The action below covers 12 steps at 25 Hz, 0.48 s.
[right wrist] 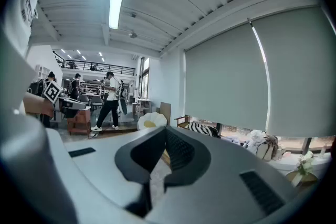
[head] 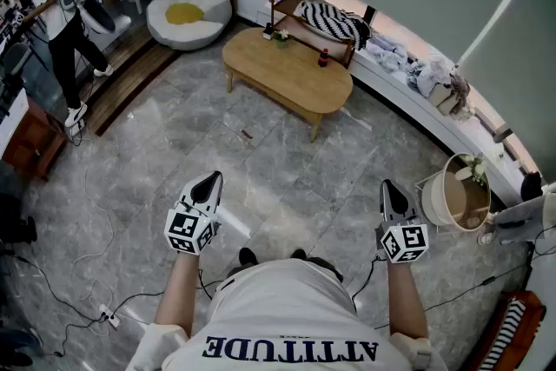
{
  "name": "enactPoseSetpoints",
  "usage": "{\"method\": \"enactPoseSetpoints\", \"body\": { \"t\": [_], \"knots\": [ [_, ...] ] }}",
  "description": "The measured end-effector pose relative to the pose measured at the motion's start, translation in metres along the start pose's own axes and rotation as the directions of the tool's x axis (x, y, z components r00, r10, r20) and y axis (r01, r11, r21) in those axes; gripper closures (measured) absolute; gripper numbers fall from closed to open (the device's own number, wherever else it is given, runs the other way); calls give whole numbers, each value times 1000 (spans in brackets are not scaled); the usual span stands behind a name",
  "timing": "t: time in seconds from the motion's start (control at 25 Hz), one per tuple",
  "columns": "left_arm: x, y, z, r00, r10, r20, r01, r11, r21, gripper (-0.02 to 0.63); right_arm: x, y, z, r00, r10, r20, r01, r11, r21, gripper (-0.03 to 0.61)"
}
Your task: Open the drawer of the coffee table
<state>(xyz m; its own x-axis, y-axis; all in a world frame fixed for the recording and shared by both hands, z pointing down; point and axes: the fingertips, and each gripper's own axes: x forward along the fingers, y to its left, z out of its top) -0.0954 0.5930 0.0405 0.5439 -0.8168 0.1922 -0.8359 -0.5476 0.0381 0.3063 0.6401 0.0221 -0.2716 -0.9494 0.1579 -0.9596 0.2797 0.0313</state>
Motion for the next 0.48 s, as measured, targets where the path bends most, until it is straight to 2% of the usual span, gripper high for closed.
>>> {"method": "enactPoseSetpoints", "body": {
  "t": [0.48],
  "knots": [
    [-1,-7,-2,1000,-2,-6,2,1000,-4,594,-2,2,0,1000,13,-1,-12,1000,2,560]
  ]
}}
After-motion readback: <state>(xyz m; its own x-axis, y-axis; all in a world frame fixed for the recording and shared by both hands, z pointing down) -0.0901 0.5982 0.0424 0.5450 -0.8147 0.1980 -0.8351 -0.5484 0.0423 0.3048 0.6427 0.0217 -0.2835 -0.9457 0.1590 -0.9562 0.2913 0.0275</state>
